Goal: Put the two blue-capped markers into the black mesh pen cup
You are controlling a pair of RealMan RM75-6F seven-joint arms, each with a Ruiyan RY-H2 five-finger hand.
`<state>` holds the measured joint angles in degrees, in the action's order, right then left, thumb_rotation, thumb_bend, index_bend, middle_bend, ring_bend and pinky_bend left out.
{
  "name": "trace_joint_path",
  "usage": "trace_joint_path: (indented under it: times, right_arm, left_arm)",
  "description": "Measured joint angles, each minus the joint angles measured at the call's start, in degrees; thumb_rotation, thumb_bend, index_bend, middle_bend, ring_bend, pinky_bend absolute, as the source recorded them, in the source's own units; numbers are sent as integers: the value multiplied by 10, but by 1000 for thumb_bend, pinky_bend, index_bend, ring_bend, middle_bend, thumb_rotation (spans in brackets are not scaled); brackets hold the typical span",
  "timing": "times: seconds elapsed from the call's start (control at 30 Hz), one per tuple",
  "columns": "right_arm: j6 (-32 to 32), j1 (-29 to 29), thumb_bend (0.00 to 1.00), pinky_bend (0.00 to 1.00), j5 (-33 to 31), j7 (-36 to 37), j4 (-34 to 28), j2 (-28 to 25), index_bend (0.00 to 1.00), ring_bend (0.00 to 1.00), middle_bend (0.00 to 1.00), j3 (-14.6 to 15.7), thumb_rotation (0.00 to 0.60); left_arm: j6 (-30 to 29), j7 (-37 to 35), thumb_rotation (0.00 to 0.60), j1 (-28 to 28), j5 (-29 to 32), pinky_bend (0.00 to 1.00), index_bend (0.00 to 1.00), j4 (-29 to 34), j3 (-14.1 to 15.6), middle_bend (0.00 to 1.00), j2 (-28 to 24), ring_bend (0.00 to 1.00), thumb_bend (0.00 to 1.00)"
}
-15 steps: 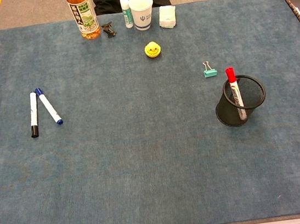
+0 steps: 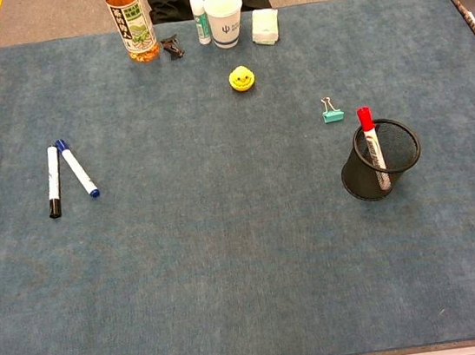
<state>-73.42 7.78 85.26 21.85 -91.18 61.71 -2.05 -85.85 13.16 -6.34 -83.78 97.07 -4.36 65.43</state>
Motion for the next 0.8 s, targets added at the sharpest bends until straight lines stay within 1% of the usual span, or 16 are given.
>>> trace_joint_path:
  times: [0.1,0.3,0.5,0.6,0.7,0.8]
  right_arm:
    - [19,9,0,252,-1,21,6,10,303,214,334,2,591]
    - [43,24,0,205,9,106,40,48,303,213,325,10,488]
    - [71,39,0,183,29,166,91,99,303,191,301,28,408]
    - [82,48,0,173,44,183,111,119,303,177,281,39,392]
    - [84,54,0,161,55,186,133,139,290,163,260,45,388]
    - [77,55,0,159,65,181,160,157,242,160,244,50,410]
  left_arm:
    - [-3,-2,600,3,0,141,214,4,2,242,-1,212,238]
    - [-2,-3,600,10,4,141,213,14,9,239,-13,212,237]
    - [-7,-4,600,19,7,141,212,27,15,237,-23,212,237]
    - [-12,-5,600,24,7,142,212,29,16,238,-25,212,237]
    - [-17,-7,600,27,6,142,212,31,16,237,-27,212,237]
    - [-24,-10,600,30,4,142,212,32,16,237,-29,212,237]
